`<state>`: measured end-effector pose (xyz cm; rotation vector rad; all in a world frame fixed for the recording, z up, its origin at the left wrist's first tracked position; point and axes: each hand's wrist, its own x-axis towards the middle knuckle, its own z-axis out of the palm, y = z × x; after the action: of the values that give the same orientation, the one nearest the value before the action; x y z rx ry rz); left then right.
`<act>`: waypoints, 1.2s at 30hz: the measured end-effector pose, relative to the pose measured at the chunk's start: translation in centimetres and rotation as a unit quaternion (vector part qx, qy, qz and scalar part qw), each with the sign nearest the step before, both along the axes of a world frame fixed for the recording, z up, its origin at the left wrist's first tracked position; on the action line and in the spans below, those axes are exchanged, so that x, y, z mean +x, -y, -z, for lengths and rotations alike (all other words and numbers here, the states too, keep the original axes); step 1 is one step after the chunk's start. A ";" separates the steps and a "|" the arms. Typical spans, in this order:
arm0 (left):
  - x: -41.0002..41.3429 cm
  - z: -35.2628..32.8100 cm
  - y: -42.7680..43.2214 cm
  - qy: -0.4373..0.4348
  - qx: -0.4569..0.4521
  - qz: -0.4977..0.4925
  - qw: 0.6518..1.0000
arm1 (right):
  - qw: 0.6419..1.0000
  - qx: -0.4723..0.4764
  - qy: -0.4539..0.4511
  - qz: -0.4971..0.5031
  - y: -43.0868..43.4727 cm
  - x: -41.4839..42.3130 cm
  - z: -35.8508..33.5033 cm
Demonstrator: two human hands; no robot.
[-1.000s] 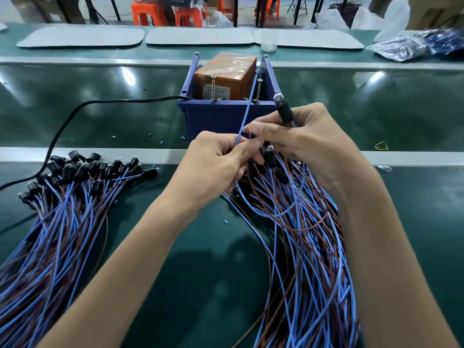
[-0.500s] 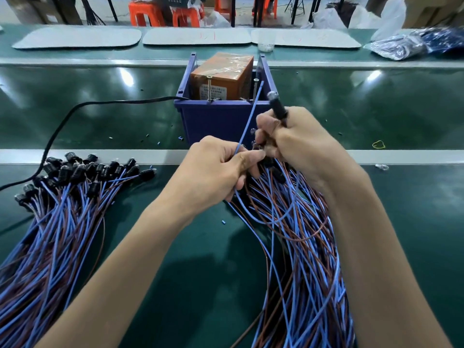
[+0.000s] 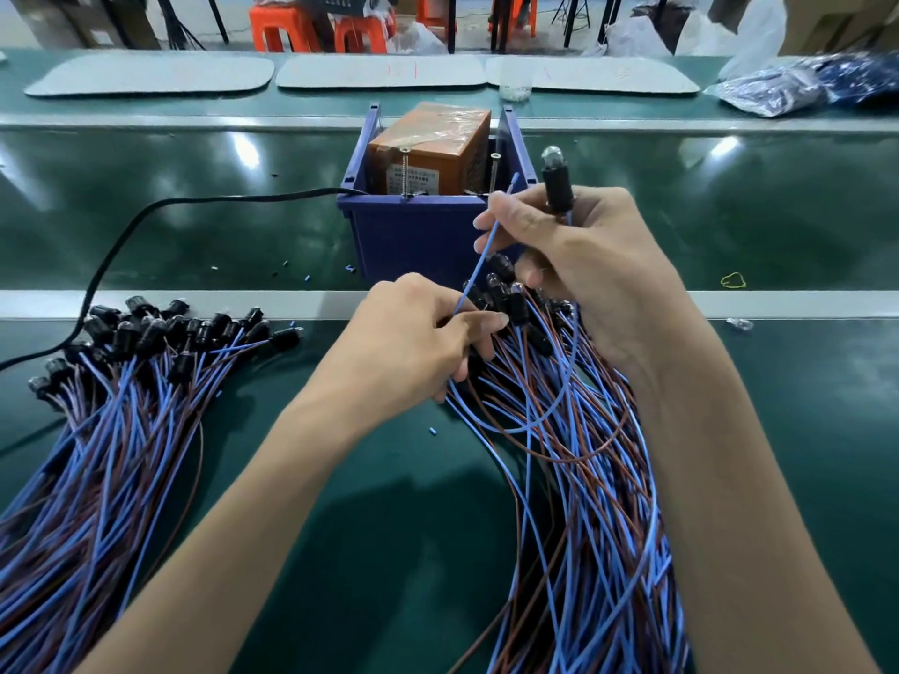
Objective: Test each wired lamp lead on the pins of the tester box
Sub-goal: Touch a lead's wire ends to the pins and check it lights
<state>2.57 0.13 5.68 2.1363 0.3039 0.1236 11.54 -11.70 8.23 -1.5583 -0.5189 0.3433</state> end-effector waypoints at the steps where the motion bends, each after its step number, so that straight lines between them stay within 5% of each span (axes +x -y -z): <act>1: 0.0 0.0 0.0 -0.002 0.005 0.000 1.000 | 1.000 0.006 -0.009 0.005 0.0 0.0 0.0; 28: -0.2 -0.4 0.4 -0.001 0.036 0.011 0.999 | 0.996 0.051 -0.033 0.060 0.5 0.6 -0.5; 33: -0.7 -1.1 0.3 0.003 0.015 0.032 0.999 | 0.979 0.116 -0.077 0.146 -0.2 0.5 -0.3; 36: -0.6 -1.4 0.3 0.020 -0.034 0.024 0.999 | 0.987 0.095 -0.085 0.102 -0.4 0.4 -0.1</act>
<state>1.96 -0.17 7.09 2.0691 0.2293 0.1271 11.97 -11.27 8.34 -1.3683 -0.2491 0.2589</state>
